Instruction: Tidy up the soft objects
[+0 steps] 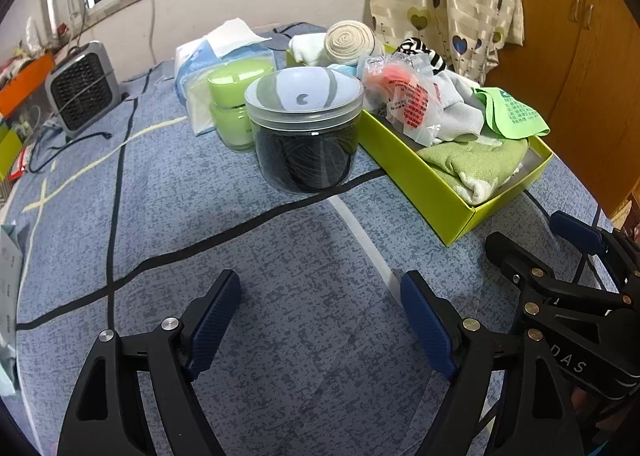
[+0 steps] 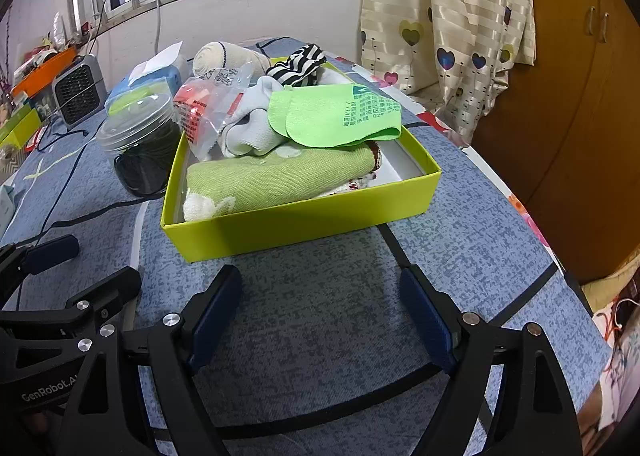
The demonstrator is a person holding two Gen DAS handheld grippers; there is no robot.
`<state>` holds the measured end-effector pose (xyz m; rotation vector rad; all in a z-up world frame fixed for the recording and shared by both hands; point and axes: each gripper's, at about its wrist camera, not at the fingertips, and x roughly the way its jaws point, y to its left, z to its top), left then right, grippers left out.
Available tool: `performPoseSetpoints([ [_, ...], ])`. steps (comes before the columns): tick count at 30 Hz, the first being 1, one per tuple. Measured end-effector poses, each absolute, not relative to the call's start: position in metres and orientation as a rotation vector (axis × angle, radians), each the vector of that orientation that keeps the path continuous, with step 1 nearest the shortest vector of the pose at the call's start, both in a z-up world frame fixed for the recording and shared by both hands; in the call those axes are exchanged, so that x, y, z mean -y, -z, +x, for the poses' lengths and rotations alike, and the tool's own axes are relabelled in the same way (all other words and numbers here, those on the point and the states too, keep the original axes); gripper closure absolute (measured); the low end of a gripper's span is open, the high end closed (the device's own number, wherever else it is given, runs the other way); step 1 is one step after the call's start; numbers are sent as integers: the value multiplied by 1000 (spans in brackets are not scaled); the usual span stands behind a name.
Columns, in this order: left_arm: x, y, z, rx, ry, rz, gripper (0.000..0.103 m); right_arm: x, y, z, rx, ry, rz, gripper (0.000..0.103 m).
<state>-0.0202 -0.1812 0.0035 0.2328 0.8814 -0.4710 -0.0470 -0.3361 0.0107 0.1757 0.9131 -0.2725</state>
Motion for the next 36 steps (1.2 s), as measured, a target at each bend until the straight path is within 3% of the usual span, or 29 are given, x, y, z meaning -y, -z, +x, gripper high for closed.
performPoseSetpoints([
  [36,182,-3,-20,-881,471,234,19,336,-10,-47,-913,271,175,21],
])
